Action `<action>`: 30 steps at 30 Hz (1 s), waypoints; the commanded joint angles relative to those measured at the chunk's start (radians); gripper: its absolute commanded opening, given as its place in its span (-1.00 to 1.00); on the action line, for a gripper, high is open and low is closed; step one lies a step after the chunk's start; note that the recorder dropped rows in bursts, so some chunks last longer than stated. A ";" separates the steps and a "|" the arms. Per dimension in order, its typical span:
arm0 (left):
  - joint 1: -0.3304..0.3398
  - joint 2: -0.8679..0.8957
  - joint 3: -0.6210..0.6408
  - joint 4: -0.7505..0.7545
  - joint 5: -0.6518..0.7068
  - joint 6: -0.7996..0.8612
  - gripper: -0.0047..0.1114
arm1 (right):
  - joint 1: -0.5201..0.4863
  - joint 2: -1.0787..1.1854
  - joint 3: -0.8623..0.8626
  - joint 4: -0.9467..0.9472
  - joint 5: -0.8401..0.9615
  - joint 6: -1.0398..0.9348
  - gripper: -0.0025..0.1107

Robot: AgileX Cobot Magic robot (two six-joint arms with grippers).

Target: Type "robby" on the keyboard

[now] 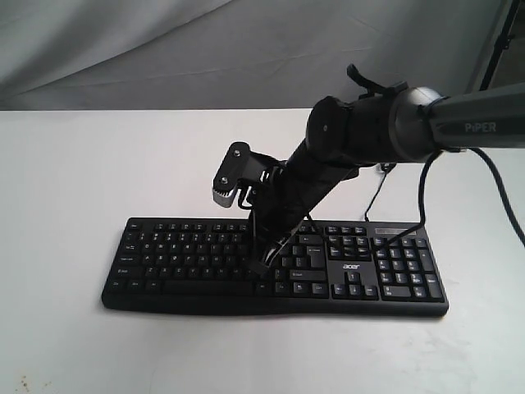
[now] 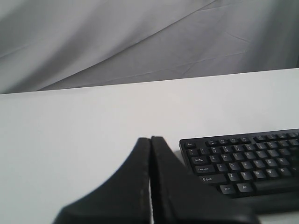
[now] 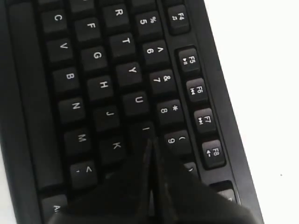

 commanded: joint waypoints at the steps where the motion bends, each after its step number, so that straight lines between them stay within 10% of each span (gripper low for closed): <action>1: -0.006 -0.003 0.004 0.005 -0.005 -0.003 -0.92 | -0.008 0.012 0.002 -0.004 -0.018 0.001 -0.96; 30: -0.006 -0.003 0.004 0.005 -0.005 -0.003 -0.92 | 0.010 -0.028 -0.004 -0.011 -0.007 -0.004 -0.96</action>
